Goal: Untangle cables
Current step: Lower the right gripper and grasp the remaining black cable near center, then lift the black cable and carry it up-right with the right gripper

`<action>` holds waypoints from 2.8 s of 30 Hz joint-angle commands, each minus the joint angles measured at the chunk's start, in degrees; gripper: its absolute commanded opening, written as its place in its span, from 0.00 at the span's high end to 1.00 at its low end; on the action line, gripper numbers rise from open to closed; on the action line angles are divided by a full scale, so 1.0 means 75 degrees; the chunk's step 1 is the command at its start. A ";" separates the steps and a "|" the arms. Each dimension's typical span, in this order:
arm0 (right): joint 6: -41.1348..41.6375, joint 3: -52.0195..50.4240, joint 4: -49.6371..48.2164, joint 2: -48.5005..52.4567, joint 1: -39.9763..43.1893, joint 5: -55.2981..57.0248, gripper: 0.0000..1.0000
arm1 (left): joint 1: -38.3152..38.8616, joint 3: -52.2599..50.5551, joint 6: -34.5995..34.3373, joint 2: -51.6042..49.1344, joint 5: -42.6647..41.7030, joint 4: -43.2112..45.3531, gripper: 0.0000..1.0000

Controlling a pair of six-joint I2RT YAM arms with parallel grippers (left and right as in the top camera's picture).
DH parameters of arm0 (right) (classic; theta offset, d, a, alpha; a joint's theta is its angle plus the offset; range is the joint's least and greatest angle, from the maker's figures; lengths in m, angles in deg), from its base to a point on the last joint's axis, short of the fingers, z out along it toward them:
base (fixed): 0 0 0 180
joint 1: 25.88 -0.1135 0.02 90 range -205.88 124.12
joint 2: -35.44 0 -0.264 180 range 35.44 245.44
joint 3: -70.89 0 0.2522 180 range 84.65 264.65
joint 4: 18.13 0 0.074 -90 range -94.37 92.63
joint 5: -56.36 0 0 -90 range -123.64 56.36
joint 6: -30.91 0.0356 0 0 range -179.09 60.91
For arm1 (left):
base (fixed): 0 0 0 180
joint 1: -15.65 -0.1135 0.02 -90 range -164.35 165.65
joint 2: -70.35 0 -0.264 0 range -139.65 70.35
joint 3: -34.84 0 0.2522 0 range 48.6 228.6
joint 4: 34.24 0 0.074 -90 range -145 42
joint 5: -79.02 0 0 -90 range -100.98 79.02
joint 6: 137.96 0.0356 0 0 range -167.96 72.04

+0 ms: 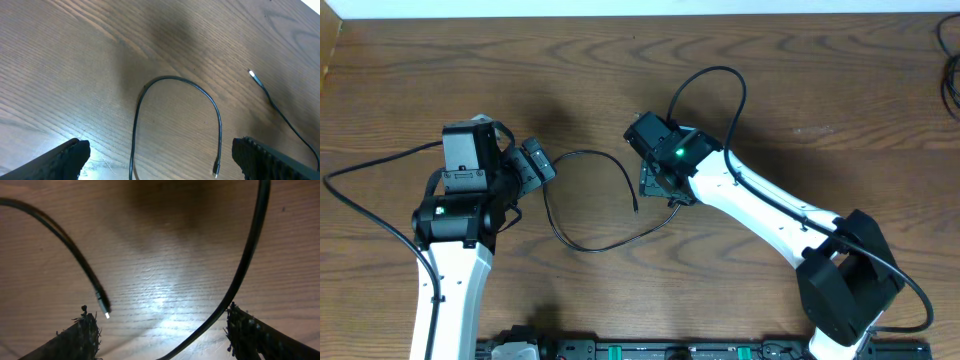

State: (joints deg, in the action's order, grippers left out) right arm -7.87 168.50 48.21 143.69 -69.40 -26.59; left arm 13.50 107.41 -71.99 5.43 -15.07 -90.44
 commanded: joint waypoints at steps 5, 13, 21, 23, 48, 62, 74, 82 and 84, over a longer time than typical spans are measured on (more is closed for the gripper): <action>0.0863 -0.0041 0.0248 0.0364 -0.0052 0.0446 0.20 | -0.0035 0.0052 -0.0035 0.0026 0.0096 -0.0026 0.02; -0.0114 -0.0041 -0.0761 0.0903 -0.0119 -0.0119 0.57 | -0.0032 0.0052 -0.0035 0.0026 0.0096 -0.0026 0.02; -0.2040 -0.0041 -0.2291 0.1055 -0.0309 -0.0385 0.43 | -0.0032 0.0052 -0.0035 0.0026 0.0096 -0.0026 0.02; -0.2040 -0.0041 -0.2372 0.1195 -0.0309 -0.0385 0.35 | -0.0032 0.0052 -0.0035 0.0026 0.0096 -0.0026 0.02; -0.3238 -0.0114 -0.2806 0.2337 -0.0752 -0.0629 0.34 | -0.0032 0.0052 -0.0035 0.0026 0.0096 -0.0026 0.02; -0.2804 -0.0117 -0.2702 0.2827 -0.0737 -0.0781 0.99 | -0.0032 0.0052 -0.0035 0.0026 0.0096 -0.0026 0.02; -0.4409 0.0851 -0.2194 0.2398 0.0871 0.0708 0.99 | -0.0032 0.0052 -0.0035 0.0026 0.0096 -0.0026 0.02; -0.6569 0.2996 -0.2547 0.2352 0.3209 0.1518 0.99 | -0.0032 0.0052 -0.0035 0.0026 0.0096 -0.0026 0.02; -0.6988 0.3246 -0.3200 0.2352 0.3826 0.1530 0.99 | -0.0032 0.0052 -0.0035 0.0026 0.0096 -0.0026 0.02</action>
State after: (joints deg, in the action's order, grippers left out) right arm -52.09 189.57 26.24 162.27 -45.78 -19.16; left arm 13.50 107.41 -71.99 5.43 -15.10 -90.44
